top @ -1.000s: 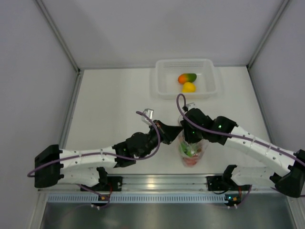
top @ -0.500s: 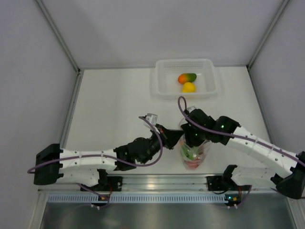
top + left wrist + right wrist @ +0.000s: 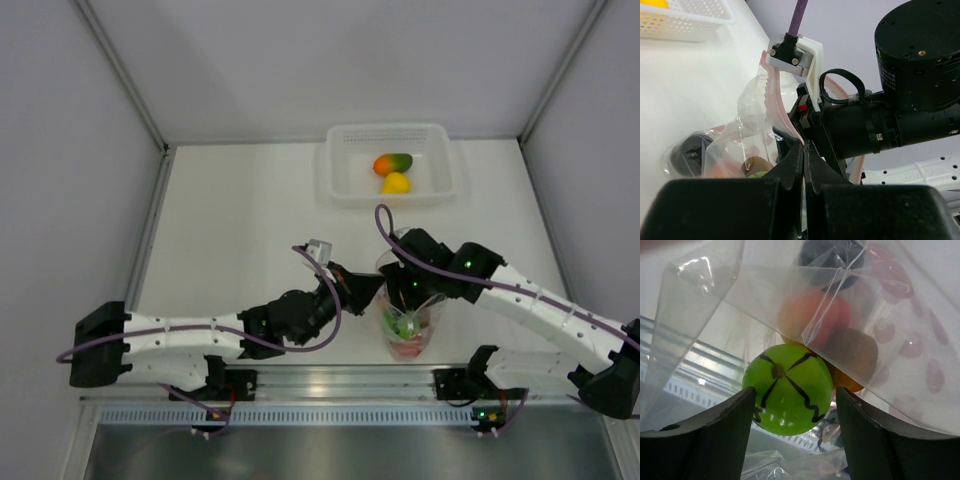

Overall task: Open the zip-top bag and remove the fake food
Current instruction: Adjust the zipper food storage bag at the center of the board.

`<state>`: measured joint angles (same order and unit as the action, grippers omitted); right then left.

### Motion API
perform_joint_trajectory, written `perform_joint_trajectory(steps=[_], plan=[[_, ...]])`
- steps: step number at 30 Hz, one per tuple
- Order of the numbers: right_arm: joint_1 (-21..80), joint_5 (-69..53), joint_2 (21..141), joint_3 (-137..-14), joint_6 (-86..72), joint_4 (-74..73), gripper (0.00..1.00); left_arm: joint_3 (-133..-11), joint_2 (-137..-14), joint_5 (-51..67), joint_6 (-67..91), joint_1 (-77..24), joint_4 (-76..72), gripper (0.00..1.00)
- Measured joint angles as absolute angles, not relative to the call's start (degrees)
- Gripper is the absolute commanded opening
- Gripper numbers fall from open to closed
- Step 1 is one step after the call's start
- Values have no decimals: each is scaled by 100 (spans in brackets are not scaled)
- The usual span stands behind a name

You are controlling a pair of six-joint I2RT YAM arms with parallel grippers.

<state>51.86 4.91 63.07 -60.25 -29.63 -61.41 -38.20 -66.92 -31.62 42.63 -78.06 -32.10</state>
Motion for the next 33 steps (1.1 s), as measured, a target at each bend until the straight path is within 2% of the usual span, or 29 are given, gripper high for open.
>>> perform_joint_trajectory(steps=[4,9,17,33], plan=[[5170,257,6300,-5924,-3017,-6136,63,-3820,-6694,-3208,4176,-7826,-3129,0],[5168,209,6261,-5924,-3245,-6141,43,-3824,-6805,-3234,4185,-7828,-3245,0],[5192,467,6455,-6246,-3277,-6184,40,-3977,-6958,-3286,4029,-7721,-3321,0],[4292,676,8355,-8239,-2416,-5210,34,-4628,-6912,-2233,3336,-5990,-3124,0]])
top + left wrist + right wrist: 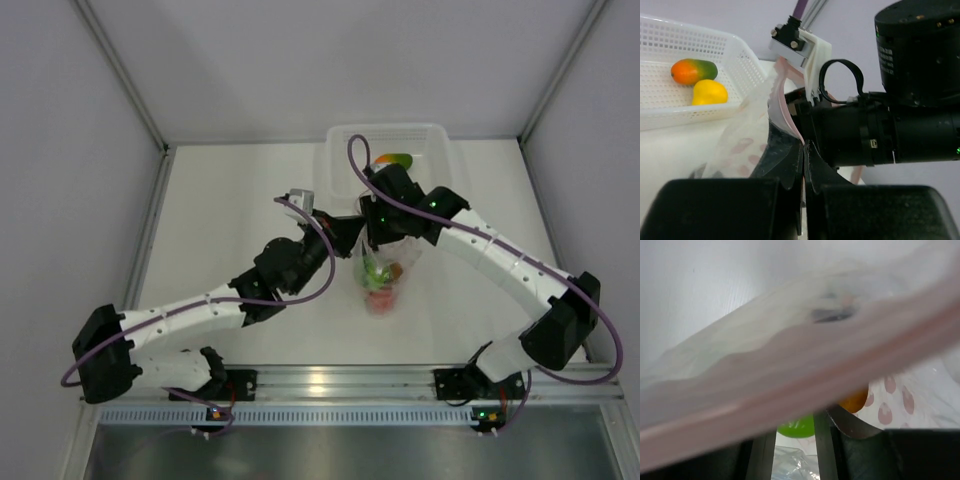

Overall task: Open the zip-top bag and remove the fake food
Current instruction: Adjust the zipper food storage bag at the center of the board.

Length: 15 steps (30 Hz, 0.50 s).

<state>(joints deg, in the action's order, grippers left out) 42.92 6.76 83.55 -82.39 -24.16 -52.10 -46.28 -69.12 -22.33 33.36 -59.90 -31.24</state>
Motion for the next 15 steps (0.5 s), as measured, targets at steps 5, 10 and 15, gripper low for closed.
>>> perform_joint_trajectory(steps=[5,10,15], plan=[[4261,913,8442,-8278,-2292,-4866,32,-4619,-6770,-2027,3253,-5975,-3129,0],[4257,1140,8394,-8077,-2241,-4536,33,-4602,-6700,-1831,3131,-5970,-3199,0],[4257,884,8394,-7929,-2217,-4449,33,-4477,-6713,-1688,3378,-5988,-3310,0]])
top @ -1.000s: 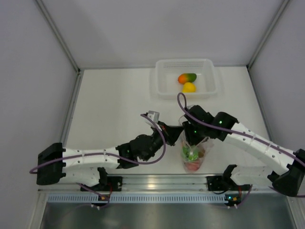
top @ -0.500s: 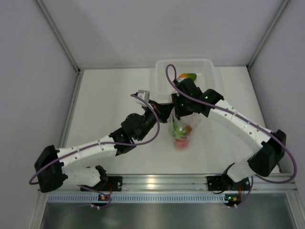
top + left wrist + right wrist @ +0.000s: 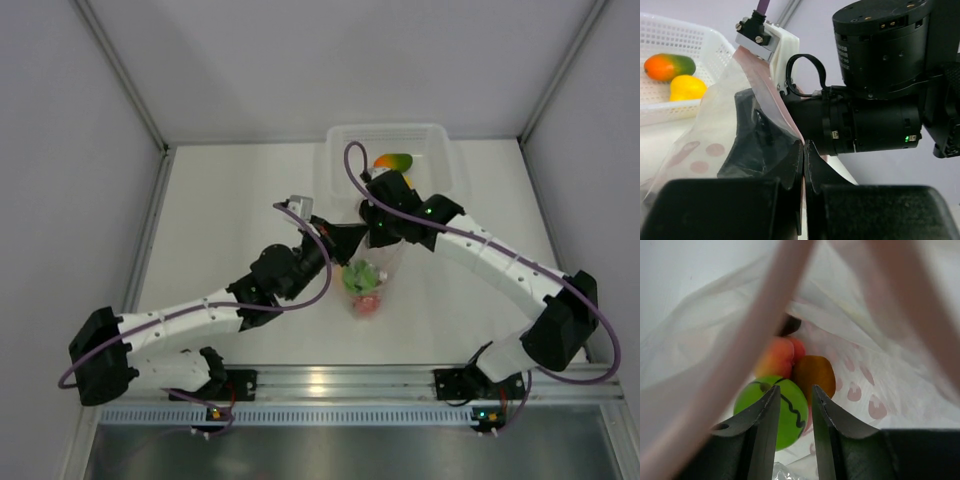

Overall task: Open the zip-top bag and remove the fake food
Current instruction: Adjust the zipper food storage bag at the center of the board.

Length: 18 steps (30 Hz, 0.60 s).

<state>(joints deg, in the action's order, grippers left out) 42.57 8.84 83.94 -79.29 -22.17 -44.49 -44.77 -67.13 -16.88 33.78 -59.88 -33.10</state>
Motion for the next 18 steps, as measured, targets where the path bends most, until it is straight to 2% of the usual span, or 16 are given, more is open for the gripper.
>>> perform_joint_trajectory(steps=[9,14,18], plan=[[4276,443,8066,-6973,-2274,-4383,33,-3371,-6670,-2714,3815,-6886,-3450,0],[4316,419,7725,-6788,-2314,-4423,34,-3203,-6499,-2910,4104,-7013,-3465,0],[4340,353,7579,-6755,-2311,-4416,39,-3203,-6431,-3004,4128,-7067,-3487,0]])
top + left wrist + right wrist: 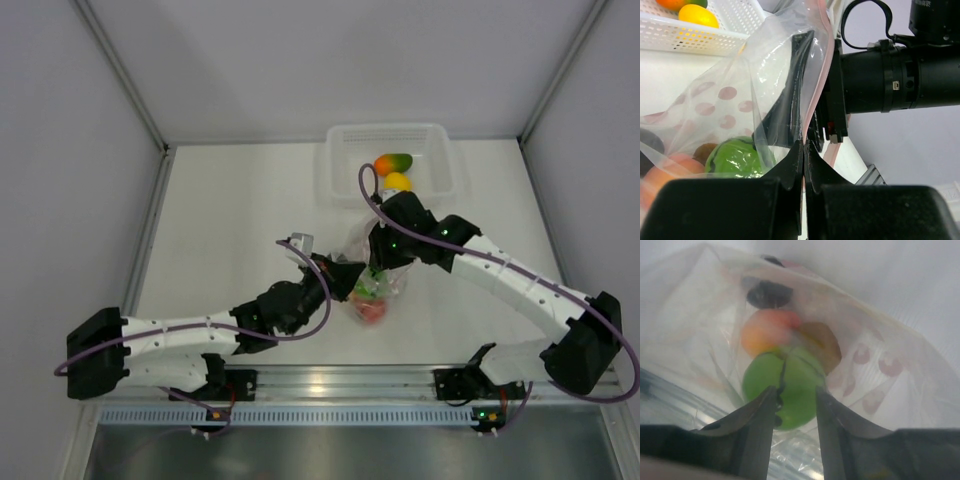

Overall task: Open the zip-top bag and remove the fake food
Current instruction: Adjust the zipper food storage bag at the center of the board.

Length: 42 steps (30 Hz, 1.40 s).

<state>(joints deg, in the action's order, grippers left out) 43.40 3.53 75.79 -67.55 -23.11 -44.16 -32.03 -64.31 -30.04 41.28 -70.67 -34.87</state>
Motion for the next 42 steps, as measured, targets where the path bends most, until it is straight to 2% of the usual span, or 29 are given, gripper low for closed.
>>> perform_joint_trajectory(steps=[23,30,34,37,42], plan=[[4429,-255,7249,-6512,-2211,-4515,41,-3201,-5892,-2759,4847,-7061,-3476,0],[4744,-497,7249,-6512,-2231,-4523,41,-3201,-5953,-2705,4954,-7054,-3474,0],[4950,-314,7249,-6512,-2283,-4591,45,-3201,-5944,-2700,4950,-7054,-3472,0],[5052,38,7249,-6506,-2383,-4663,56,-3201,-5933,-2707,4943,-7054,-3461,0],[5306,368,7251,-6410,-2519,-4685,63,-3201,-5898,-2689,4932,-7054,-3428,0]])
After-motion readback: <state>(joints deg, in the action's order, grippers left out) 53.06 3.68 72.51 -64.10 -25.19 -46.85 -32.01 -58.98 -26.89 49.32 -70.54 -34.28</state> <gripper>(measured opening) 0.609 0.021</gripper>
